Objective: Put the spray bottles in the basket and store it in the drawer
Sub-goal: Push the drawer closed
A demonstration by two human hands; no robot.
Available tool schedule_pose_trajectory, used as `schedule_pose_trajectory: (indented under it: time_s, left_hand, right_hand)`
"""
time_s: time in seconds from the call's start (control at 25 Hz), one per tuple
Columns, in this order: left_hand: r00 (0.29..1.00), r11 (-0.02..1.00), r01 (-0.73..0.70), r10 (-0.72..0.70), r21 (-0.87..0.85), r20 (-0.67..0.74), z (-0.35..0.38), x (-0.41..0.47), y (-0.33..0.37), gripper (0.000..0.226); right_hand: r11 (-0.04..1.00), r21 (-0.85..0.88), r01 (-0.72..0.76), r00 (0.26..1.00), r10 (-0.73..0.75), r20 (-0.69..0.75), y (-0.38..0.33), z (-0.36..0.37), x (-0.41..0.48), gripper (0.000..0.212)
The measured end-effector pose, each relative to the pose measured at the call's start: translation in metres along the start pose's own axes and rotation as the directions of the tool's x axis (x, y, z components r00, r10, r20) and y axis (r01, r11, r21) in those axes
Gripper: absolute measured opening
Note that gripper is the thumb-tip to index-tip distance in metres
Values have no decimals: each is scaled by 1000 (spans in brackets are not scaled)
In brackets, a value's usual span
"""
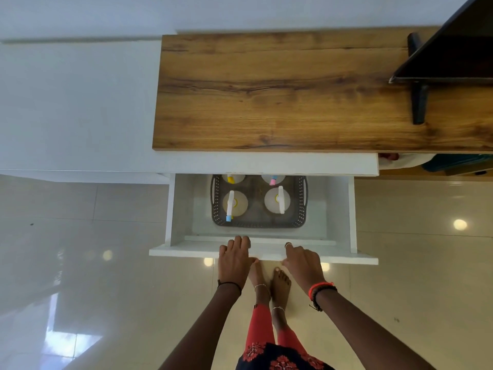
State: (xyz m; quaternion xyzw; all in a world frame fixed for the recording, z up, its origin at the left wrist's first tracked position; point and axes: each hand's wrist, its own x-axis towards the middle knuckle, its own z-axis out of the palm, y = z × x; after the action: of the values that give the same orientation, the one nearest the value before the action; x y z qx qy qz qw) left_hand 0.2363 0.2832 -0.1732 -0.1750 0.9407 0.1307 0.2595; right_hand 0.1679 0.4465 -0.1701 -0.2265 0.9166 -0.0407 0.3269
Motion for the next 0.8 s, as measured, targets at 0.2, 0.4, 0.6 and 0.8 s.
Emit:
schedule_pose_trajectory:
  time_s: [0.2,0.4,0.6,0.8]
  left_hand:
    - [879,828,455,-477,-326,14,-21,13,17,56]
    - [556,-214,599,-582,-772,593,-35,34,28,70]
    - [595,-828,205,-318,-522,738,-58,53,25,70]
    - [631,-900,167,-216,-402,745,-70,57,19,85]
  right_hand:
    - [818,484,-310,939,342,23,-7,-21,19,17]
    - [-337,885,-323,644,607,466,-3,-30,25,12]
    - [-837,546,-36,564,434,702,17,-54,42,40]
    - [-874,485,28,562,415,715,8,-70,51,68]
